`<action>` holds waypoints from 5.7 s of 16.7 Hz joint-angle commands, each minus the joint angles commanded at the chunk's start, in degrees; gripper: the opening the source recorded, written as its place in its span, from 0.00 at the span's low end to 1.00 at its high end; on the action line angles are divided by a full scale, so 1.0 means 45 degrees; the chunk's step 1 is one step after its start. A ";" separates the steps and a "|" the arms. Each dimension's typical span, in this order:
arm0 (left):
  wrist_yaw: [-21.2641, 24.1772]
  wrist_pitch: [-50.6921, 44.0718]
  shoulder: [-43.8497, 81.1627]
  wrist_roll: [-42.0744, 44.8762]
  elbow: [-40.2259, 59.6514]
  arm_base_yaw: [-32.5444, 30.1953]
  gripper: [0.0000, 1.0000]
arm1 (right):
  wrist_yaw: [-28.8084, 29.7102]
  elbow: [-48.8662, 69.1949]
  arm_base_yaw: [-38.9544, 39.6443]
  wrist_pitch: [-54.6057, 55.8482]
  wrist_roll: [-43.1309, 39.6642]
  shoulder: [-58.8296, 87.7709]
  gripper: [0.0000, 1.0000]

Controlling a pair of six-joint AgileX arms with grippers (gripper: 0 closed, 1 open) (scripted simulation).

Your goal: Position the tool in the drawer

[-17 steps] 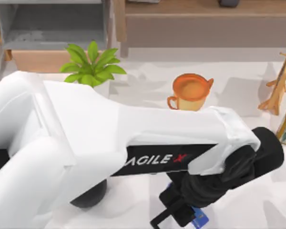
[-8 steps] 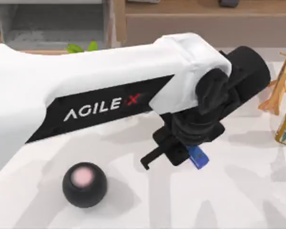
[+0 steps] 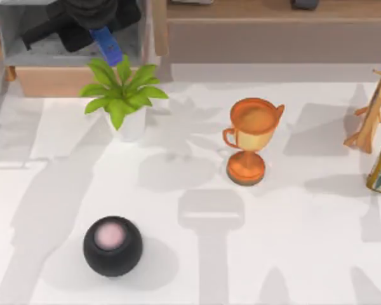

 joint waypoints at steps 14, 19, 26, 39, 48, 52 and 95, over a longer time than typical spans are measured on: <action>0.3445 0.0647 0.4868 1.4587 0.2218 0.9822 0.00 | 0.0000 0.0000 0.0000 0.0000 0.0000 0.0000 1.00; 0.5284 0.0175 0.5760 1.6225 0.1791 1.0511 0.00 | 0.0000 0.0000 0.0000 0.0000 0.0000 0.0000 1.00; 0.5334 0.0145 0.5757 1.6296 0.1746 1.0482 0.00 | 0.0000 0.0000 0.0000 0.0000 0.0000 0.0000 1.00; 0.5369 0.0482 0.5946 1.6275 0.1548 1.0529 0.23 | 0.0000 0.0000 0.0000 0.0000 0.0000 0.0000 1.00; 0.5369 0.0482 0.5946 1.6275 0.1548 1.0529 0.90 | 0.0000 0.0000 0.0000 0.0000 0.0000 0.0000 1.00; 0.5369 0.0482 0.5946 1.6275 0.1548 1.0529 1.00 | 0.0000 0.0000 0.0000 0.0000 0.0000 0.0000 1.00; 1.3899 3.2801 0.1011 3.1424 -1.8155 1.5052 1.00 | 0.0000 0.0000 0.0000 0.0000 0.0000 0.0000 1.00</action>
